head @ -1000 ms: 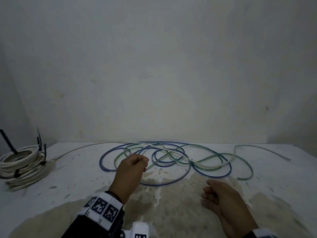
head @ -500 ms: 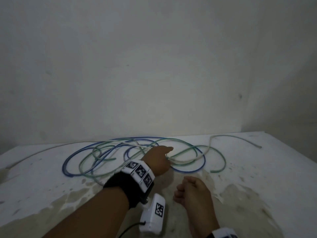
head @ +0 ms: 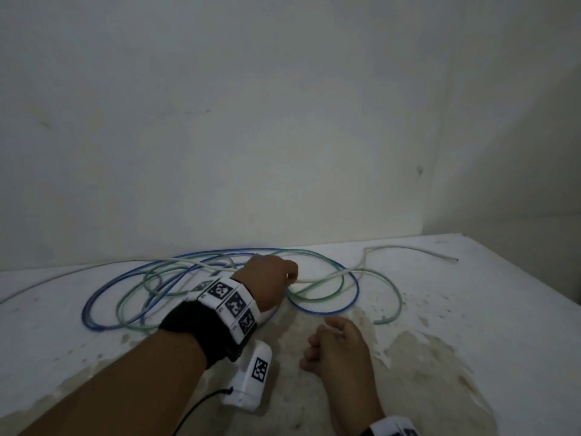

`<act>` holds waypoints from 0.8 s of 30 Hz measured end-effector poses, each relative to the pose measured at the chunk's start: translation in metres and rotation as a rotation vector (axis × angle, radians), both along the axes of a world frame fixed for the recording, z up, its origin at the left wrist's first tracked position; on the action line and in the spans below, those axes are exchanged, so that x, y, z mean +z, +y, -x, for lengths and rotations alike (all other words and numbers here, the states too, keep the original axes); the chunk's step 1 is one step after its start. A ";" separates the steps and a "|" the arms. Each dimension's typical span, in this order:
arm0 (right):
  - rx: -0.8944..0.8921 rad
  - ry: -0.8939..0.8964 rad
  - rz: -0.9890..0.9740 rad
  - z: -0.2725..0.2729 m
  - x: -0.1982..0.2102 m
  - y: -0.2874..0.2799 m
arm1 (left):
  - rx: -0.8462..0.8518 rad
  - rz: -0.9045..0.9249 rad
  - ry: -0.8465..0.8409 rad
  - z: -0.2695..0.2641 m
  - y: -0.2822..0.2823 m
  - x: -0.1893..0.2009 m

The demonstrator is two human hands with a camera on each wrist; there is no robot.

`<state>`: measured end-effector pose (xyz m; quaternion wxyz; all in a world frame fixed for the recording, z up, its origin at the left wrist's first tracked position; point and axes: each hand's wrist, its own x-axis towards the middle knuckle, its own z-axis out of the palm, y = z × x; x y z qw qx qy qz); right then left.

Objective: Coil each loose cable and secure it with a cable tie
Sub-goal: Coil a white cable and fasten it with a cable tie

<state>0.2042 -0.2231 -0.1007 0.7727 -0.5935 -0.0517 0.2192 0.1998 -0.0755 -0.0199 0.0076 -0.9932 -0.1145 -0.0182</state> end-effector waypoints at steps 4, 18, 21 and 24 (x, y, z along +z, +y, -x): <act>-0.118 -0.239 0.075 -0.003 -0.004 -0.005 | -0.135 0.137 -0.079 0.035 -0.011 0.032; -0.345 -0.834 0.492 -0.002 0.022 -0.034 | -0.109 0.016 -0.176 0.170 0.003 0.022; -0.370 -0.883 0.554 -0.013 0.016 -0.037 | -0.141 0.104 -0.302 0.194 0.018 0.025; -0.402 -0.914 0.683 -0.019 0.015 -0.041 | -0.193 0.137 -0.443 0.211 0.019 0.028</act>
